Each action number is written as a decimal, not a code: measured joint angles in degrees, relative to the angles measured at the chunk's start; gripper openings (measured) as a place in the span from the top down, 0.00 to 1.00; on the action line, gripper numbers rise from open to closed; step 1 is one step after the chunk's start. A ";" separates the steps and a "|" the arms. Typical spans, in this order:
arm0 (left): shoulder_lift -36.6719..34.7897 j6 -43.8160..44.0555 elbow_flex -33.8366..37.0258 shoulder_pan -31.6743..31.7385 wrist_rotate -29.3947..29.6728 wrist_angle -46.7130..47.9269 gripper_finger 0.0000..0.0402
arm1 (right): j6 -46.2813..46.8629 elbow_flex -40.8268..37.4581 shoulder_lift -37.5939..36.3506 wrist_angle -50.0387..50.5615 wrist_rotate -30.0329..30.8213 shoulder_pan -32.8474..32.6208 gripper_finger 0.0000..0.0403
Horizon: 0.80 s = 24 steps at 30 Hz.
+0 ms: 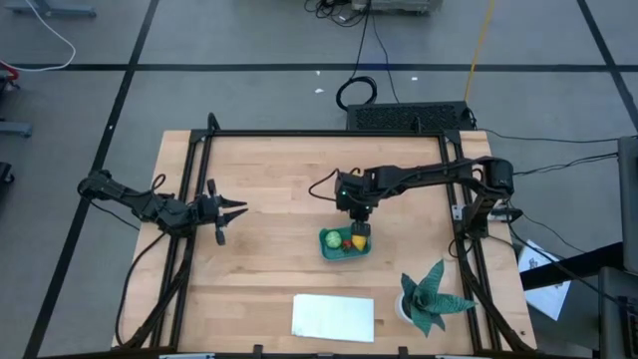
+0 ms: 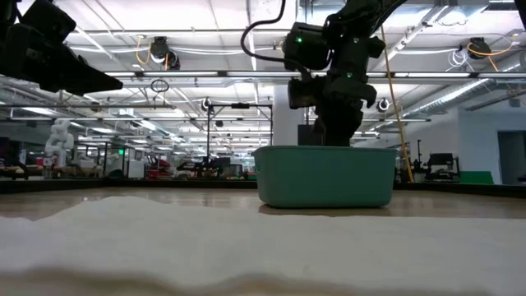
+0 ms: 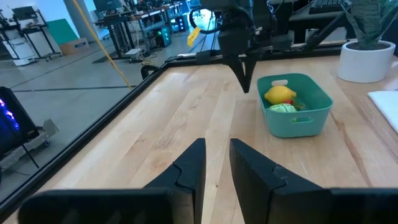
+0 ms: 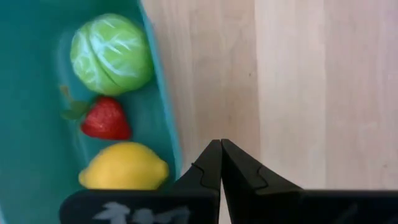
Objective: Pick and placing Produce into tupperware
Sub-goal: Adjust the bin on the table
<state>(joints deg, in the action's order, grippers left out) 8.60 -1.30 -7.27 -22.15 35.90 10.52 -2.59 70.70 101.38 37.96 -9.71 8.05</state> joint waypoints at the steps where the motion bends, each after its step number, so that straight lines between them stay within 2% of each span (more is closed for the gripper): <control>1: 0.01 0.00 0.00 0.00 0.02 0.00 0.80 | 0.02 0.00 0.00 0.59 0.68 0.16 1.00; 10: 0.01 -0.13 0.00 0.00 0.01 0.00 0.80 | 0.01 -0.14 0.00 3.07 0.47 0.06 1.00; 24: 0.02 -0.15 0.00 0.00 0.00 0.00 0.80 | 1.87 -2.84 0.00 0.92 -2.58 -1.63 1.00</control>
<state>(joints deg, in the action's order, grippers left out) 8.62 -1.45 -7.27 -22.15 35.90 10.52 -0.72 67.85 101.38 38.88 -12.29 6.42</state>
